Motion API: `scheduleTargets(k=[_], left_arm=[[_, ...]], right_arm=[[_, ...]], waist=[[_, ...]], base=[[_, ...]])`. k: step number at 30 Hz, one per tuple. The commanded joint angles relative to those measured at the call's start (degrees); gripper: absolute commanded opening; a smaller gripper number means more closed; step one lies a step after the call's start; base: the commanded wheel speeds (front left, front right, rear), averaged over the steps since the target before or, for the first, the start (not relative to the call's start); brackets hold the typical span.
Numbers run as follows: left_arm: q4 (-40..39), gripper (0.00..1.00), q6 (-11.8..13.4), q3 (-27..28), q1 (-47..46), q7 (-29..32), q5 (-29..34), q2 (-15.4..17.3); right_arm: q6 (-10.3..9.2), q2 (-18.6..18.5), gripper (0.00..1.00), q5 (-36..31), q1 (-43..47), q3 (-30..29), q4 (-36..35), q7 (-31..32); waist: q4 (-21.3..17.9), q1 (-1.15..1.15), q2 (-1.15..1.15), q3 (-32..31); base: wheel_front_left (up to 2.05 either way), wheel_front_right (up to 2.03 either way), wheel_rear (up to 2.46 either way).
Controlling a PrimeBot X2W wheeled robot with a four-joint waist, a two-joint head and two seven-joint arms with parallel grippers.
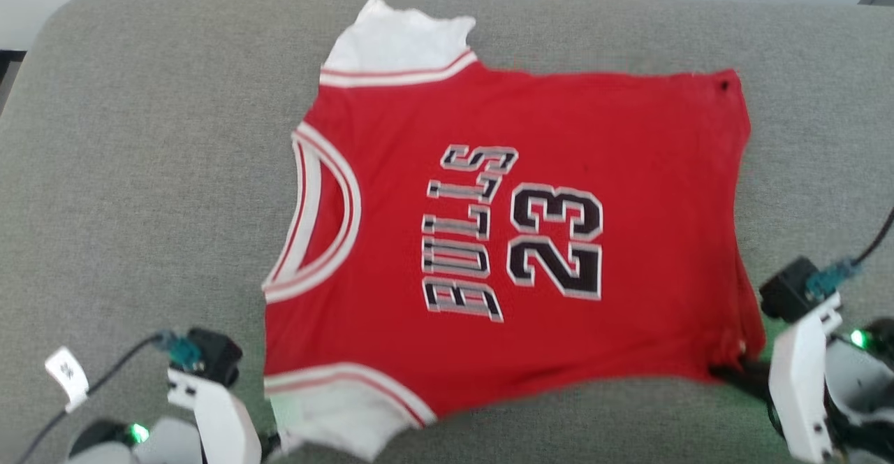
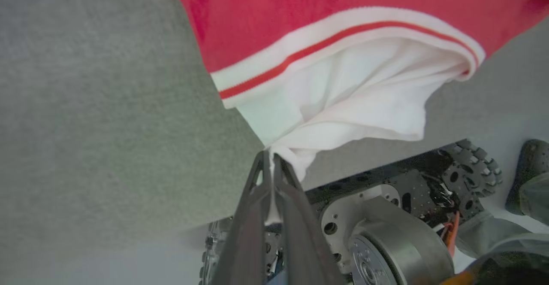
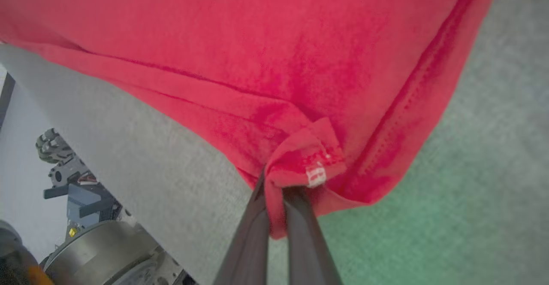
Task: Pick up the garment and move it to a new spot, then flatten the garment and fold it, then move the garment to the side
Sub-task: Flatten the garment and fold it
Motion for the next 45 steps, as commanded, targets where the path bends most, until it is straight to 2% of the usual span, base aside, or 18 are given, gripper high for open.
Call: scheduleTargets(k=[1, 5, 10, 16, 21, 26, 31, 32, 33, 36, 37, 38, 39, 40, 41, 42, 43, 45], left_arm=[[-0.80, 0.00, 1.02, -0.02, 1.23, 0.22, -1.10, 0.59], [-4.19, 0.00, 3.30, -0.43, 3.12, 1.05, -2.19, 1.96], [-6.79, 0.00, 3.80, 1.79, 0.20, -0.03, -0.07, 4.45], [-9.25, 0.00, 2.52, 5.45, -6.85, 0.16, 4.96, 8.92], [-7.80, 0.00, -0.35, 7.21, -12.59, 0.34, 8.60, 9.29], [-1.18, 0.00, -5.53, 7.31, -19.55, 0.80, 12.47, 5.29], [10.18, 0.00, -10.46, 5.71, -25.13, 0.92, 14.85, -2.19], [12.64, 0.00, -11.40, 5.19, -25.91, 1.09, 15.11, -3.59], [15.40, 0.00, -12.51, 4.61, -26.59, 1.37, 15.40, -4.98], [23.16, 0.00, -15.13, 3.58, -28.12, 1.54, 14.58, -9.15], [25.38, 0.00, -15.99, 3.26, -28.45, 1.45, 14.54, -10.25], [27.65, 0.05, -16.72, 3.15, -28.76, 1.32, 13.93, -11.48], [29.92, 0.18, -17.28, 3.13, -28.92, 1.23, 13.45, -12.56], [31.77, 0.27, -17.72, 3.02, -29.29, 1.13, 13.61, -13.43], [33.65, 0.39, -18.03, 2.98, -29.66, 1.11, 13.40, -14.18], [35.00, 0.64, -18.42, 3.01, -29.83, 1.21, 13.04, -14.71], [36.19, 1.00, -18.81, 3.16, -29.86, 1.15, 12.54, -15.30], [37.74, 1.00, -19.23, 3.76, -30.23, 0.65, 11.83, -15.79]], right_arm=[[-0.28, -0.83, 0.00, 0.27, 2.53, 0.29, -0.47, 1.34], [-0.28, -2.12, 0.00, 1.29, 7.05, -2.33, -3.68, 2.94], [-0.28, -1.08, 0.00, 0.65, 9.57, -8.34, -6.70, 2.51], [-0.28, 0.73, 0.00, -2.16, 10.84, -18.08, -11.60, 4.37], [-0.28, 4.07, 0.00, -5.92, 9.38, -24.32, -14.23, 6.83], [-0.28, 9.92, 0.00, -11.86, 4.54, -28.39, -13.83, 10.15], [-0.28, 14.46, 0.00, -17.15, -2.42, -26.77, -8.36, 10.31], [-0.27, 15.32, 0.04, -17.72, -3.60, -26.16, -6.86, 10.00], [-0.27, 16.25, 0.15, -18.22, -4.73, -25.60, -4.97, 9.64], [-0.21, 17.96, 0.22, -18.89, -7.50, -22.73, -0.38, 9.22], [-0.21, 18.46, 0.32, -18.84, -8.37, -21.90, 0.77, 8.94], [-0.20, 18.68, 0.39, -18.85, -9.19, -21.20, 1.97, 8.66], [-0.20, 18.81, 0.44, -19.04, -9.85, -20.49, 3.00, 8.28], [-0.20, 18.86, 0.59, -19.14, -10.41, -19.82, 3.82, 7.91], [-0.20, 18.81, 1.00, -19.18, -10.88, -19.18, 4.31, 7.26], [-0.20, 18.67, 1.00, -19.13, -11.22, -19.05, 5.05, 6.84], [-0.21, 18.50, 1.00, -19.04, -11.50, -18.93, 5.51, 6.44], [-0.21, 17.99, 1.00, -18.85, -11.71, -18.54, 5.40, 5.77]], waist=[[-0.03, 0.00, 0.00, -0.04], [-0.25, 0.00, 0.00, 0.17], [-0.52, 0.00, 0.00, 0.42], [-1.16, 0.00, 0.00, 1.14], [-1.63, 0.00, 0.00, 1.96], [-2.13, 0.00, 0.00, 3.81], [-2.04, 0.00, 0.00, 5.83], [-2.03, 0.00, 0.00, 6.13], [-2.05, 0.00, 0.00, 6.39], [-2.12, 0.00, 0.00, 7.04], [-2.16, 0.00, 0.00, 7.16], [-2.17, 0.00, 0.00, 7.32], [-2.18, 0.00, 0.00, 7.41], [-2.19, 0.00, 0.00, 7.51], [-2.16, 0.00, 0.00, 7.53], [-2.18, 0.00, 0.00, 7.48], [-2.18, 0.00, 0.00, 7.37], [-2.14, 0.00, 0.00, 6.99]], base=[[0.00, 0.00, 0.00], [0.00, 0.00, 0.00], [0.00, 0.00, 0.00], [0.00, 0.00, 0.00], [0.00, 0.00, 0.00], [0.00, 0.00, 0.00], [0.00, 0.00, 0.00], [0.00, 0.00, 0.00], [0.00, 0.00, 0.00], [0.00, 0.00, 0.00], [0.00, 0.00, 0.00], [0.00, 0.00, 0.00], [0.00, 0.00, 0.00], [0.00, 0.00, 0.00], [0.00, 0.00, 0.00], [0.00, 0.00, 0.00], [0.00, 0.00, 0.00], [0.00, 0.00, 0.00]])
